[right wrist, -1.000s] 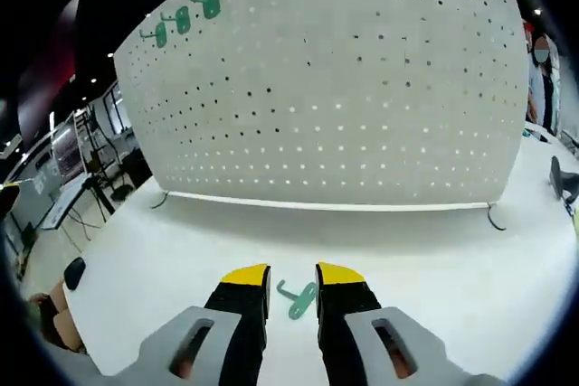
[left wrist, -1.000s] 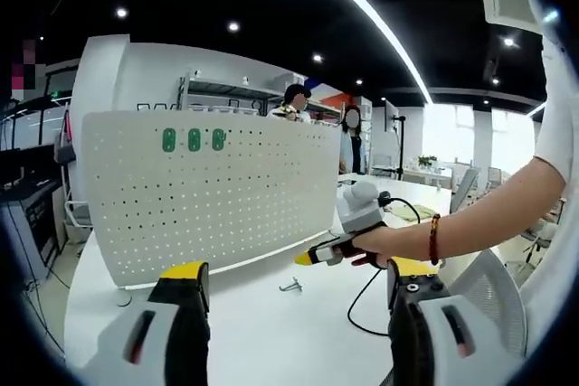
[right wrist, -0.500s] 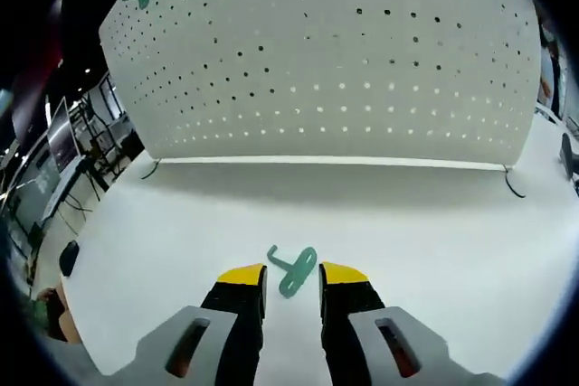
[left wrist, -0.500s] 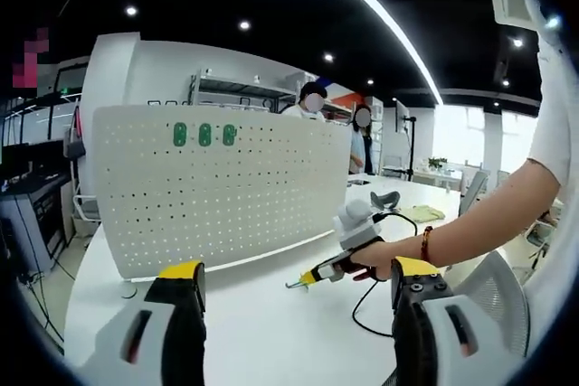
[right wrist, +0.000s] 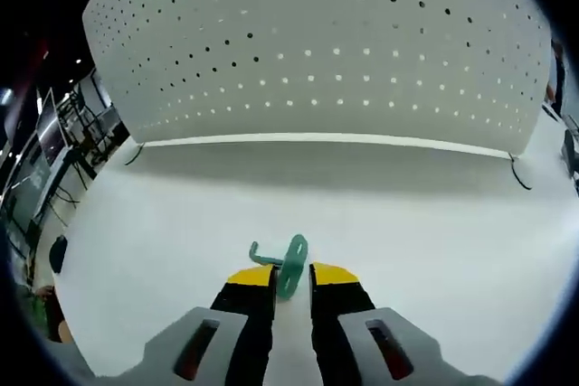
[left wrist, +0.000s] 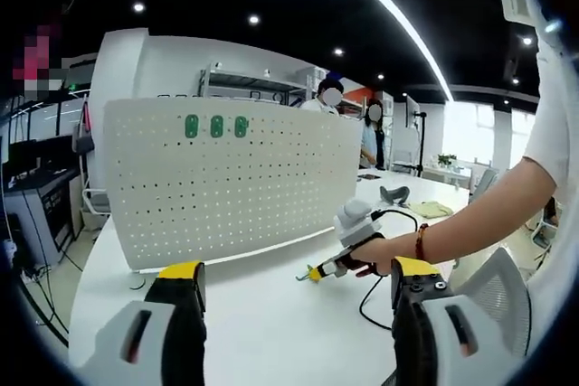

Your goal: Insert the hook assembly into the mounting plate slot until the hook locks in place.

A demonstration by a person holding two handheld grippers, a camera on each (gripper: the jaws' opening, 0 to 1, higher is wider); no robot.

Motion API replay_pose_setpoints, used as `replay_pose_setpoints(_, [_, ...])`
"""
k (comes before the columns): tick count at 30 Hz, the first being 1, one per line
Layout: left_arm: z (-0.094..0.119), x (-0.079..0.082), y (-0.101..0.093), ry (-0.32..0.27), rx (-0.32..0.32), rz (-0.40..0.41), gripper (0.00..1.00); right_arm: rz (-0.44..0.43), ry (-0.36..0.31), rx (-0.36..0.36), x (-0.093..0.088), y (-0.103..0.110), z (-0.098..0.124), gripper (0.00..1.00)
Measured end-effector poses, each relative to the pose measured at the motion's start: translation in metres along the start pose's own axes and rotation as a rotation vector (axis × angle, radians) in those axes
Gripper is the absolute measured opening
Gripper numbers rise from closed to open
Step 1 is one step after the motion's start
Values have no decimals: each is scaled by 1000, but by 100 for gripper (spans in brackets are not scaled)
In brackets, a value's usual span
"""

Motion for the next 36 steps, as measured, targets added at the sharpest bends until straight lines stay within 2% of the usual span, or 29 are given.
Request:
replay_pose_setpoints(11, [-2, -2, 0, 11, 8, 0, 86, 8, 17, -12, 1, -7, -2, 3])
replay_pose_setpoints(18, [-1, 0, -1, 9, 1, -1, 86, 5, 19, 1, 1, -5, 2, 2])
replay_pose_setpoints(25, [0, 3, -4, -4, -6, 1, 84, 11, -40, 10, 13, -2, 12, 2])
replay_pose_setpoints(36, [1, 4, -13, -14, -28, -12, 82, 36, -176, 37, 39, 8, 36, 2])
Point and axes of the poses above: the point that each gripper's makers call its tool centre point, and the gripper's own axes: z roughly backward along the fingers, y roughly to its left, x roughly out of its top, the point moved 4 cm from there along z, roughly backward along the fingers, and after that the axes turned 8 degrees about z, right-handed, at the moved point
